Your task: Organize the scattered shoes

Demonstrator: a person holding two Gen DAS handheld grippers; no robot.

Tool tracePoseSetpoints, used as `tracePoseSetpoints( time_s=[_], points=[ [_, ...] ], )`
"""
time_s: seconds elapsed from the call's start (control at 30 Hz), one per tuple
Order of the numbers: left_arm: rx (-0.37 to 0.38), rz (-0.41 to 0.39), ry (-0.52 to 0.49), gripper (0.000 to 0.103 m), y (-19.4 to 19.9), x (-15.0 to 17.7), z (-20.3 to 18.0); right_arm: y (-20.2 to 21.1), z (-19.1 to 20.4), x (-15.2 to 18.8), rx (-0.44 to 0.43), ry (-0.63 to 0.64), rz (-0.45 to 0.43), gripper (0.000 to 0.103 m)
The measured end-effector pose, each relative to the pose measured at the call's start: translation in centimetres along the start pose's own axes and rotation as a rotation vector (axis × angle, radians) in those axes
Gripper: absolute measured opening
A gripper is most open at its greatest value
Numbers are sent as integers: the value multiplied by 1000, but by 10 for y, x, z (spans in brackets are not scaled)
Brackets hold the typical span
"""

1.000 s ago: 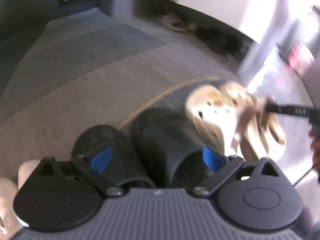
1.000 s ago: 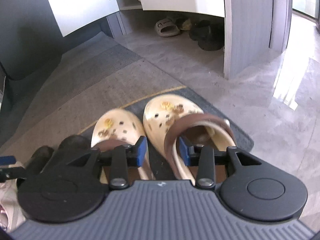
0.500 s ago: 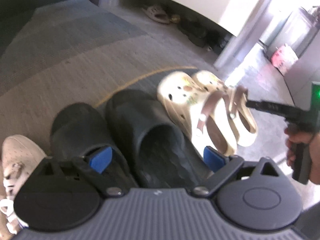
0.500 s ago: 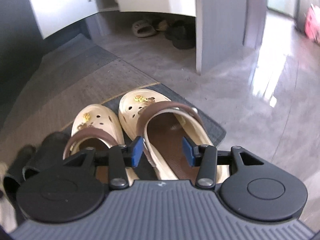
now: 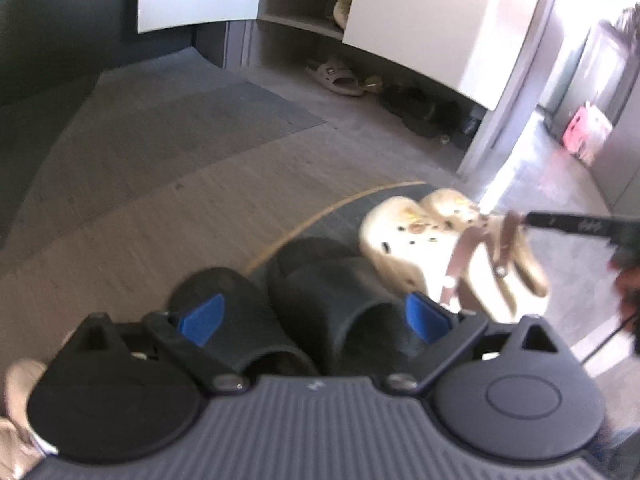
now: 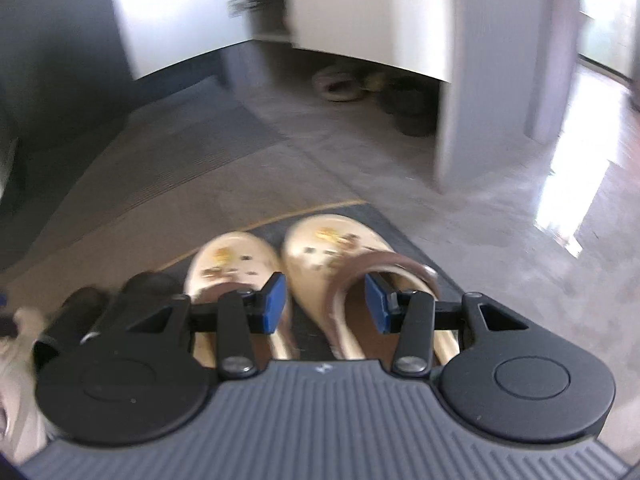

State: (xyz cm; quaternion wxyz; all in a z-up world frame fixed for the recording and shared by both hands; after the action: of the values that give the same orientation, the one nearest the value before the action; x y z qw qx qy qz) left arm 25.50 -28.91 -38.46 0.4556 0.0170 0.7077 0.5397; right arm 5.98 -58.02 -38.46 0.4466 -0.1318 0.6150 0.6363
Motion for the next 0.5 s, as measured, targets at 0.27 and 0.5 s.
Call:
tracePoseSetpoints(
  time_s=[0.27, 0.5],
  points=[
    [-100, 54, 16, 98, 77, -81, 17, 59, 60, -89, -80, -62, 15, 47],
    [-89, 88, 52, 99, 226, -195, 20, 175, 138, -206, -87, -80, 74, 47]
  ],
)
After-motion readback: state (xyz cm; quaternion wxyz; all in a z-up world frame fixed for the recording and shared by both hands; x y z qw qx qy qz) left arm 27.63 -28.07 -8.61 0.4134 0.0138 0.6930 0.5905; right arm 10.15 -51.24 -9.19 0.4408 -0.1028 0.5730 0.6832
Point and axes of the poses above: each gripper's, at about its wrist camera, not at the fingertips, and y roughly against the way its jaws point, z to its left, x to its underside, the point moved 4 cm from there along -y, roughly the way its jaws point, and after that the axes turned 12 degrees about -x, right-handed, at the moved point
